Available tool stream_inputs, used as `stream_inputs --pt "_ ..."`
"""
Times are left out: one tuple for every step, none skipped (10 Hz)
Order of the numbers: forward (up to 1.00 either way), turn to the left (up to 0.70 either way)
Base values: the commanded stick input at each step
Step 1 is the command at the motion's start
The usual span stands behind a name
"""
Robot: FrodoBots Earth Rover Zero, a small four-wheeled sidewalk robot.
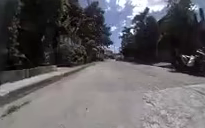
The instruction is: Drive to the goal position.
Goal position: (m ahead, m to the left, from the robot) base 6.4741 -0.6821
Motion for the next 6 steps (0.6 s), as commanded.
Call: stream_inputs --pt "1.0 0.1" --pt "1.0 0.05" --pt "1.0 0.0" --pt "1.0 0.0" --pt "1.0 0.0" --pt "1.0 0.0"
